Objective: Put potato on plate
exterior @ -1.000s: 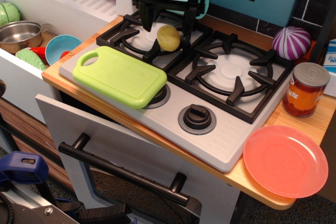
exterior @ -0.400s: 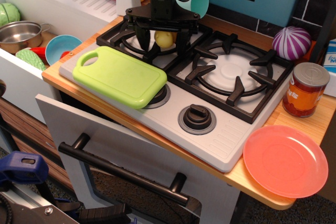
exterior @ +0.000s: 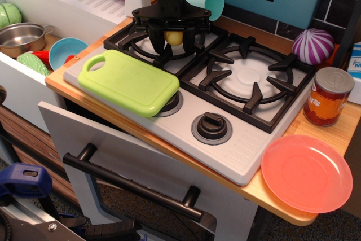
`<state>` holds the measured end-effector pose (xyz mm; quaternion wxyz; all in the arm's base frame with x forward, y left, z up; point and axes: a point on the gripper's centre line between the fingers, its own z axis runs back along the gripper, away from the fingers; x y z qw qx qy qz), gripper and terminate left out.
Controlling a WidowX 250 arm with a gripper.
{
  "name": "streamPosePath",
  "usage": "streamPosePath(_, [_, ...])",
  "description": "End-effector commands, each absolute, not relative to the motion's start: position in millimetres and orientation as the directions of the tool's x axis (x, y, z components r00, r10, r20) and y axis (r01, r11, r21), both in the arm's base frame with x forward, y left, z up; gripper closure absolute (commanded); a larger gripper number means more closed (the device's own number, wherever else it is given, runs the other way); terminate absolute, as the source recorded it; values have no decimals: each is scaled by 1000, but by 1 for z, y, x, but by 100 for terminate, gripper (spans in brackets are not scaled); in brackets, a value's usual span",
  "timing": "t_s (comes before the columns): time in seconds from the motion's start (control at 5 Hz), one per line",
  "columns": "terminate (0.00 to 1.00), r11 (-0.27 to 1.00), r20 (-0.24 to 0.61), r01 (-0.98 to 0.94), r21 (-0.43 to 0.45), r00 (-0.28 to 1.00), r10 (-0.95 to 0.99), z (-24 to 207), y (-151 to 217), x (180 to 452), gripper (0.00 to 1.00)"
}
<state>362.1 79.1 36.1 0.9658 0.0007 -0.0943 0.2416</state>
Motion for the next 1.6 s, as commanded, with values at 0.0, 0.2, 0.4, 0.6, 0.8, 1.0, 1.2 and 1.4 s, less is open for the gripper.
streamPosePath(0.0, [0, 881, 250, -473, 12, 855, 455, 82, 65, 364, 100])
streamPosePath(0.2, [0, 891, 275, -450, 59, 866, 419, 109, 54, 354, 100])
streamPosePath(0.4, [0, 914, 268, -392, 109, 897, 353, 127, 11, 337, 100])
streamPosePath(0.6, [0, 939, 243, -329, 96, 923, 299, 120, -38, 317, 100])
streamPosePath(0.8, [0, 993, 144, -120, 8, 982, 118, 116, -85, 297, 100])
streamPosePath(1.0, [0, 996, 105, 9, -92, 994, 1, 101, -127, 287, 100])
streamPosePath(1.2, [0, 992, 106, 60, -109, 993, -49, 87, -148, 284, 100])
streamPosePath(1.4, [0, 980, 104, 128, -150, 988, -114, 75, -150, 283, 100])
